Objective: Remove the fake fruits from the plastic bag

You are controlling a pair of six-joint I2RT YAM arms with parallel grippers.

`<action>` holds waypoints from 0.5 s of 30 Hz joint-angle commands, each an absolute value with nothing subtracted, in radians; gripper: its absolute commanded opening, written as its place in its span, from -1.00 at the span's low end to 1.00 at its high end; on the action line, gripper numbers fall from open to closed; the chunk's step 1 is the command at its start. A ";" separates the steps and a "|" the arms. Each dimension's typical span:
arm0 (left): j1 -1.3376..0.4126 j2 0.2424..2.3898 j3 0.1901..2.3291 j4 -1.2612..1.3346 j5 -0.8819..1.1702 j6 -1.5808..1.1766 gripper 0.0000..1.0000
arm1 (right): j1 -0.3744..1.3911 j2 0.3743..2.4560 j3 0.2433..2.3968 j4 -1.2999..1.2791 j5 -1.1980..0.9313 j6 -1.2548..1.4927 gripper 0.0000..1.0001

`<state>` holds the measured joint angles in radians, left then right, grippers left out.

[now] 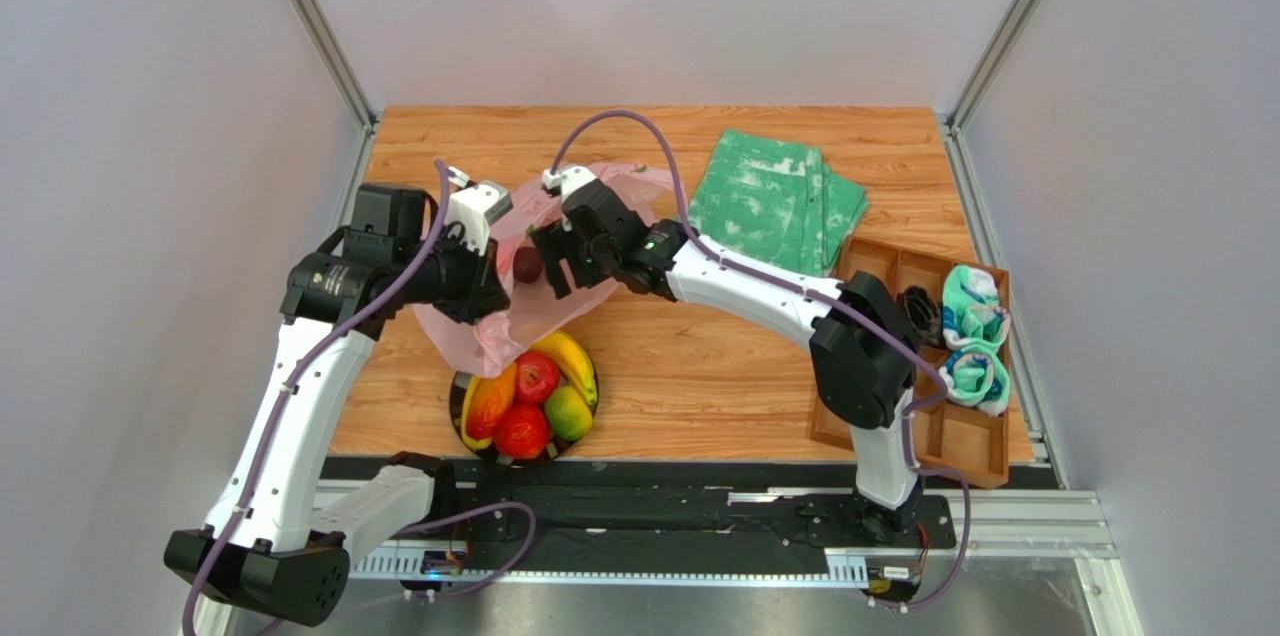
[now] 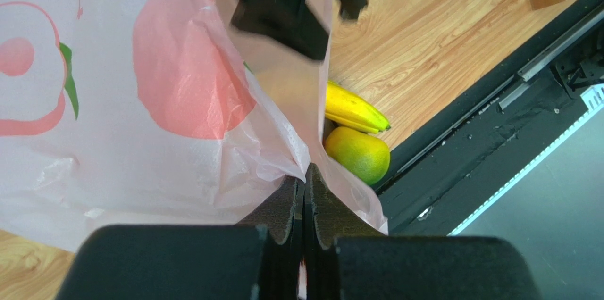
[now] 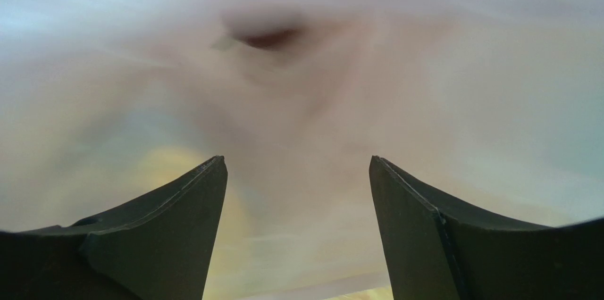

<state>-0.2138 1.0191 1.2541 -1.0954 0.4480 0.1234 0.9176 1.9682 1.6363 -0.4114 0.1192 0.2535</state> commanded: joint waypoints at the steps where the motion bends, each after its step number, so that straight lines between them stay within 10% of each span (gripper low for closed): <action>1: -0.209 1.006 1.273 -1.075 0.509 0.155 -1.00 | 0.977 2.017 1.695 -0.354 0.023 0.255 0.53; 15: -0.206 1.009 1.210 -1.112 0.574 0.179 -1.00 | 0.974 2.299 1.974 -0.364 0.199 0.275 0.78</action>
